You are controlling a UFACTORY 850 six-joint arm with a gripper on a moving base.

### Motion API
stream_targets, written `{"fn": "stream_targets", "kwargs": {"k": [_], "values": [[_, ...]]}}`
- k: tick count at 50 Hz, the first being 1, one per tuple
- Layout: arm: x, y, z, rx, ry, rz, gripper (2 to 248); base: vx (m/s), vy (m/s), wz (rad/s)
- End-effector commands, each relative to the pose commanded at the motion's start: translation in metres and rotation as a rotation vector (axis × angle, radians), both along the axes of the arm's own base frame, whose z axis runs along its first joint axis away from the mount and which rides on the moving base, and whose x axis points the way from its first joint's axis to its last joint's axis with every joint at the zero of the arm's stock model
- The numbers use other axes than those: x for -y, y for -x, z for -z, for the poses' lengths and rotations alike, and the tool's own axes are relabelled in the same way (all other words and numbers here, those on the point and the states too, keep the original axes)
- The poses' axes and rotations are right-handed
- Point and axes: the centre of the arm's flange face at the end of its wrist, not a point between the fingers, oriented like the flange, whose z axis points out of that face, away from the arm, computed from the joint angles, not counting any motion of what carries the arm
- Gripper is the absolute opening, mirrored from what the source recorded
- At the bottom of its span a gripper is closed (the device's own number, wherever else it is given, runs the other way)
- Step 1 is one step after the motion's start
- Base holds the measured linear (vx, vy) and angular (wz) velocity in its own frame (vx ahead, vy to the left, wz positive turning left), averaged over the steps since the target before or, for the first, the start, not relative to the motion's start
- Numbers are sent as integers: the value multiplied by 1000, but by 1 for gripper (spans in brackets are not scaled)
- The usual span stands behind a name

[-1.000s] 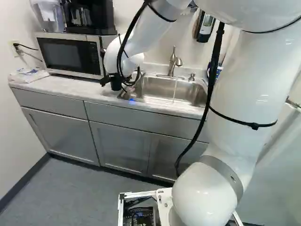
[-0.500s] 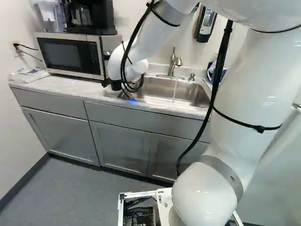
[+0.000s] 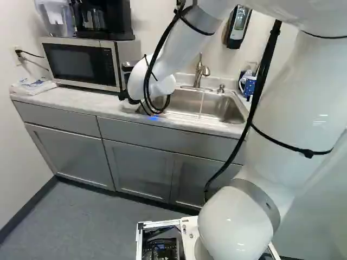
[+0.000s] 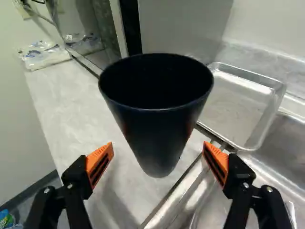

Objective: Rinse the cup and place it in the tray

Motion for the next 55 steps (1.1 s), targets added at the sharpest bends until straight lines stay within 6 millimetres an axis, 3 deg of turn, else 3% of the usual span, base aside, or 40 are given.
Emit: {"fn": "stream_targets", "kwargs": {"k": [15, 45, 55], "values": [[9, 16, -6, 68, -36, 1, 247, 0, 0, 0], [11, 14, -16, 170, -88, 7, 247, 0, 0, 0], [11, 13, -10, 168, -88, 7, 247, 0, 0, 0]]}}
